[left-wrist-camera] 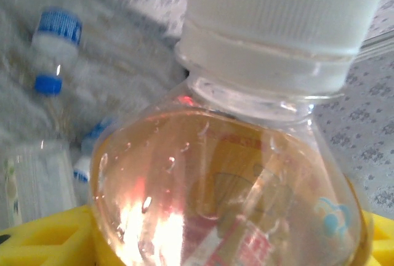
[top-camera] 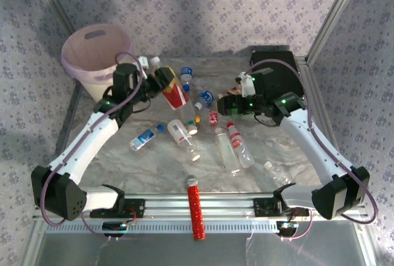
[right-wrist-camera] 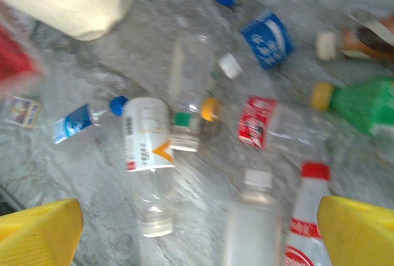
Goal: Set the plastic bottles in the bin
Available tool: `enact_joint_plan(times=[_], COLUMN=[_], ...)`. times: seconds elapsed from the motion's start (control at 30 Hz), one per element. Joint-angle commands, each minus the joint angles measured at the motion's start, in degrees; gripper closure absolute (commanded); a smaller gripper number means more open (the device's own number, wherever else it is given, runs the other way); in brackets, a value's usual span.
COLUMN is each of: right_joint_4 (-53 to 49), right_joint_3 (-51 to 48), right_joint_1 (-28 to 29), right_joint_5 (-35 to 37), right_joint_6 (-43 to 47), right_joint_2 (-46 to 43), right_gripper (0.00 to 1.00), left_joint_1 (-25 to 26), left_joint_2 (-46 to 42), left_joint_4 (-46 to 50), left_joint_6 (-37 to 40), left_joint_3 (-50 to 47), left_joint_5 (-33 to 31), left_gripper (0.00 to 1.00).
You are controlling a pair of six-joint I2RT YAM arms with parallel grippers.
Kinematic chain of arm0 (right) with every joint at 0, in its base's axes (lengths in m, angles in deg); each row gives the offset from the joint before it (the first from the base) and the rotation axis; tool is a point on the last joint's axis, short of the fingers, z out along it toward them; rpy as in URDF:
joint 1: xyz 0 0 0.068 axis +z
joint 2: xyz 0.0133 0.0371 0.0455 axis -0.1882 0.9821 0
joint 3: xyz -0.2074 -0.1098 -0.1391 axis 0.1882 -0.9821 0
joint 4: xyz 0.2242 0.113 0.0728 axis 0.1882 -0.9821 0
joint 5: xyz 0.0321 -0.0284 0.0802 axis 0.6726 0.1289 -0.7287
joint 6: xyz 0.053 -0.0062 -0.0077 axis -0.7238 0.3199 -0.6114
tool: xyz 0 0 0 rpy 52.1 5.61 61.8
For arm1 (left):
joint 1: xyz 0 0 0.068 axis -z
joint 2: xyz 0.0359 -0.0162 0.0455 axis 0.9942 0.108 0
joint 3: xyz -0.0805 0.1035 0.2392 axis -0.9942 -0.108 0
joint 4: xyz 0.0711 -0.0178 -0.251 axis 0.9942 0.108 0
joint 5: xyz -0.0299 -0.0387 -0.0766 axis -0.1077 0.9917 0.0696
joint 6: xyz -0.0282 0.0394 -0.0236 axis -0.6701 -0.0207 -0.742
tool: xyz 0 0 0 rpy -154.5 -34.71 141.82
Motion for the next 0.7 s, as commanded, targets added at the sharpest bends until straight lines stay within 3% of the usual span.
enact_joint_plan(times=[0.0, 0.33, 0.67], right_joint_4=[-5.56, -13.22, -15.03], right_joint_3=[-1.31, -7.12, -7.91], right_joint_1=[-1.92, -6.15, -6.76], right_joint_5=[2.44, 3.98, 4.7], right_joint_6=[-2.37, -4.63, -5.03], right_joint_2=[-2.9, -6.64, -7.69], right_gripper=[0.02, 0.03, 0.03], left_joint_1=[-2.36, -17.88, -32.09], left_joint_2=[1.79, 13.15, 19.74], left_joint_4=[10.66, 27.77, 32.39], left_joint_6=[11.19, 22.03, 24.66], left_joint_3=[10.7, 38.0, 49.14], left_joint_5=[0.39, 5.7, 5.28], left_gripper=[0.34, 0.36, 0.39])
